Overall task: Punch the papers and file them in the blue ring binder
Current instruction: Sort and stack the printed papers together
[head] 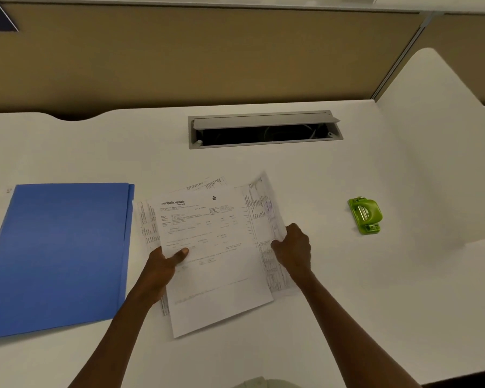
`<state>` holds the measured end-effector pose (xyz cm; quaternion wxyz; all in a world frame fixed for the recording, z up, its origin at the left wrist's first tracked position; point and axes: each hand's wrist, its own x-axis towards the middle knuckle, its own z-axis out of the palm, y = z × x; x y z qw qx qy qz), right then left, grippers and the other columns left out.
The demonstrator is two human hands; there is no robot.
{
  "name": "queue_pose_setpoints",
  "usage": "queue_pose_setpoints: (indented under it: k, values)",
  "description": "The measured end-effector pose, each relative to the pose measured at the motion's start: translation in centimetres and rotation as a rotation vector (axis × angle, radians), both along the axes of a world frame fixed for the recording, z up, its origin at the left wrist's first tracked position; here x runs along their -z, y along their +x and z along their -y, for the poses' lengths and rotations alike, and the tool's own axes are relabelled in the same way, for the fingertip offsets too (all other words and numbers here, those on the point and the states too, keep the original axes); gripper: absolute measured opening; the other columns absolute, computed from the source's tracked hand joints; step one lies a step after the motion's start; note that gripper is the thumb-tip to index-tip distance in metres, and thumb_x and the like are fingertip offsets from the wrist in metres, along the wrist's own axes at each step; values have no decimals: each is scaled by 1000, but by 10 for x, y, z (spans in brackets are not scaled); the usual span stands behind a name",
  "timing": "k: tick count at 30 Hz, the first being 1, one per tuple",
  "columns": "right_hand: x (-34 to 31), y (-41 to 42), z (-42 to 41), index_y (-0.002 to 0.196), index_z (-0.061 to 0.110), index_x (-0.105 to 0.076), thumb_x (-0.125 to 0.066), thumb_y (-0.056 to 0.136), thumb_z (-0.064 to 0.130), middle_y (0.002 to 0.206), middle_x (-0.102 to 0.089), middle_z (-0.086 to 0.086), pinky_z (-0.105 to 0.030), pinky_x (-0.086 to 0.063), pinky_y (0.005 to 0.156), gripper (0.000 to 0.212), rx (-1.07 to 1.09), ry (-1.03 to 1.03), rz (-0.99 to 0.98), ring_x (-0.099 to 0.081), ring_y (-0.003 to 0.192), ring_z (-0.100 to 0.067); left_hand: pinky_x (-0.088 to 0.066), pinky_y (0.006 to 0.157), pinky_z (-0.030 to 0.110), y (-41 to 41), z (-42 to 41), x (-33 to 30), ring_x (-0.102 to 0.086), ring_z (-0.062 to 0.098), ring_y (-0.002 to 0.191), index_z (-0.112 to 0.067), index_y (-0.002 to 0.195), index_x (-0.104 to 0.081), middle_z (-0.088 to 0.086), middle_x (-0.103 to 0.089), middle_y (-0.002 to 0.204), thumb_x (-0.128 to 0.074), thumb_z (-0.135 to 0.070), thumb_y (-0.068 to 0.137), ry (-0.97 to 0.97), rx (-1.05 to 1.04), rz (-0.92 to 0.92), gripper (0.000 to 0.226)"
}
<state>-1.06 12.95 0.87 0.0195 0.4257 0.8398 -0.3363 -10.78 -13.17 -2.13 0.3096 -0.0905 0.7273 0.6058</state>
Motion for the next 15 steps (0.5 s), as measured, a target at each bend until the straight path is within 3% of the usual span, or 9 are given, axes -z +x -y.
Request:
queue_pose_setpoints:
  k: [2, 4, 8, 11, 15]
  values:
    - [-14, 5, -11, 102, 11, -57, -71, 75, 18, 98, -69, -9, -35, -53, 74, 32, 108, -19, -67, -66, 88, -30, -52, 90, 45, -1, -3, -1, -59, 28, 113, -20, 141, -44, 6, -58, 134, -63, -21, 90, 18, -4, 10, 55]
    - [-31, 8, -21, 105, 15, -61, -72, 78, 21, 100, -72, -8, -30, -47, 72, 31, 108, 89, -129, -67, 90, -30, -51, 93, 46, -3, -1, -3, -58, 28, 115, -19, 141, -44, 6, -57, 134, -63, -20, 90, 31, -21, 11, 54]
    - [-74, 10, -41, 85, 16, -63, -64, 85, 17, 79, -68, -3, -26, -35, 62, 2, 38, 281, -272, -63, 74, -29, -50, 91, 41, -9, -2, -9, -58, 25, 110, -16, 140, -45, 5, -59, 130, -61, -15, 91, 73, -46, -6, 51]
    - [-109, 11, -46, 80, 12, -62, -63, 87, 16, 71, -62, 3, -26, -38, 59, 9, -19, 337, -413, -59, 65, -21, -48, 85, 32, -18, -5, -14, -57, 19, 107, -15, 141, -44, 3, -58, 129, -61, -15, 91, 92, -51, -31, 53]
    - [-151, 10, -38, 92, 11, -70, -66, 88, 19, 83, -70, 5, -23, -54, 65, 9, 27, 76, -574, -68, 74, -10, -43, 93, 31, -28, -11, -23, -54, 17, 113, -13, 142, -44, 1, -56, 131, -61, -15, 92, 122, -48, -61, 53]
